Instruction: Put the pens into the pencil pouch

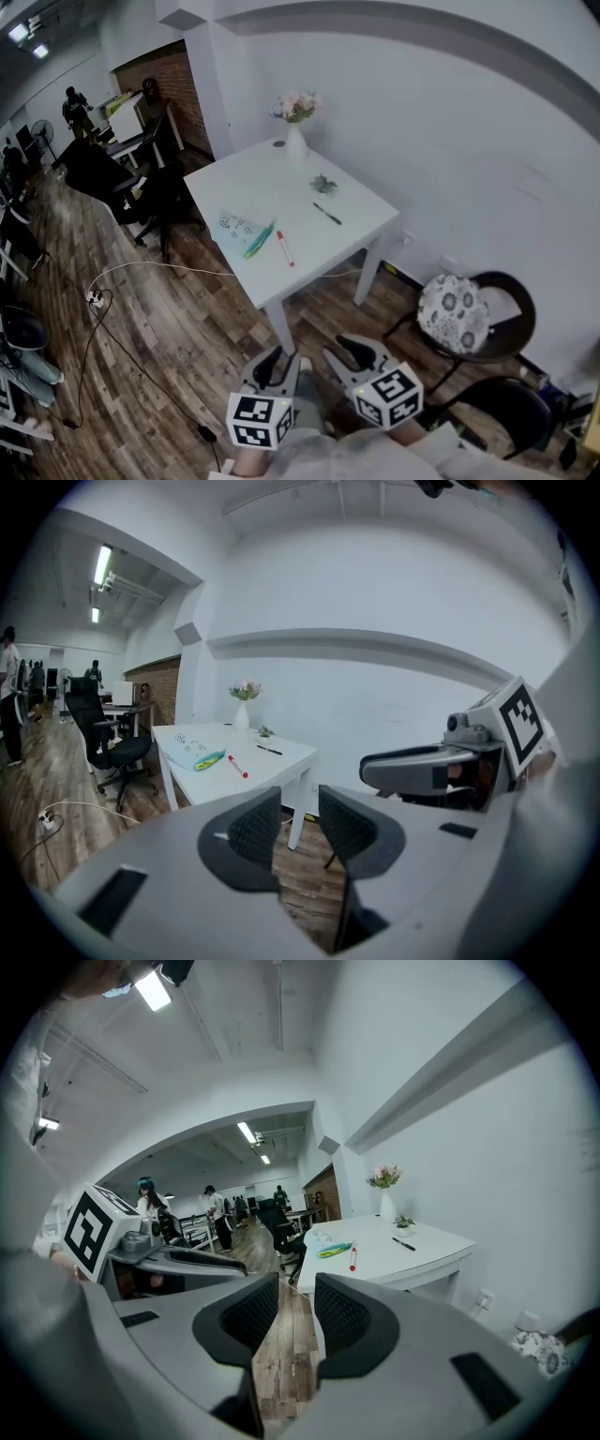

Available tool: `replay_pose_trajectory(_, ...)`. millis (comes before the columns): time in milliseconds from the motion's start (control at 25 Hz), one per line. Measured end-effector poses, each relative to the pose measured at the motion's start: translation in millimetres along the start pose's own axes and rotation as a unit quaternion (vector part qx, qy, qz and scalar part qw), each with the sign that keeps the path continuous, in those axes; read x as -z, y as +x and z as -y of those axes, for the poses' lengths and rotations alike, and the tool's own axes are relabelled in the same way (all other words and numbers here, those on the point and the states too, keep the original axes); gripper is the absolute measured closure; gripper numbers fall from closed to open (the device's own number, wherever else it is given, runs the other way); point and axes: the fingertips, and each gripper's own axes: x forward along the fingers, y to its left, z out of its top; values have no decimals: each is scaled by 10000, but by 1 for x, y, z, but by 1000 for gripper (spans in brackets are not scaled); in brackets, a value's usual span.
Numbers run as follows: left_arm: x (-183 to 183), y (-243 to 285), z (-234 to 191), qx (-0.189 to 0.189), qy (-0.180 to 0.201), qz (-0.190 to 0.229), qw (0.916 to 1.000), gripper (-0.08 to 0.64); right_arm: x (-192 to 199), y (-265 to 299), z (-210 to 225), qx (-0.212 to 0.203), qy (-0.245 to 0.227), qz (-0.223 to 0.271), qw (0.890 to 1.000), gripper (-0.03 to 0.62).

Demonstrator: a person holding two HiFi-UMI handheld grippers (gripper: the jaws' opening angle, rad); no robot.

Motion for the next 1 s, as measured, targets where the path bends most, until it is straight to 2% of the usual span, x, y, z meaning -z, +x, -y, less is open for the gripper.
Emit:
replay_pose_trajectory(280, 17, 34, -15, 108, -340, -355, 9987, 454, 8, 24, 22, 139, 233, -257, 9993, 490)
replay_pose_trajectory(360, 13, 49, -24, 158, -320, -415, 9985, 454, 7, 37, 33, 193, 285, -310, 9989, 491)
replay_pose_trajectory(600, -18, 103, -77, 192, -261, -417, 9986, 454, -9, 92, 71, 306, 316, -494, 9978, 491)
replay_pose_trajectory(1000, -81, 178, -159, 266, -56, -379, 9989, 455, -72, 193, 121, 302, 79, -518, 9982, 489)
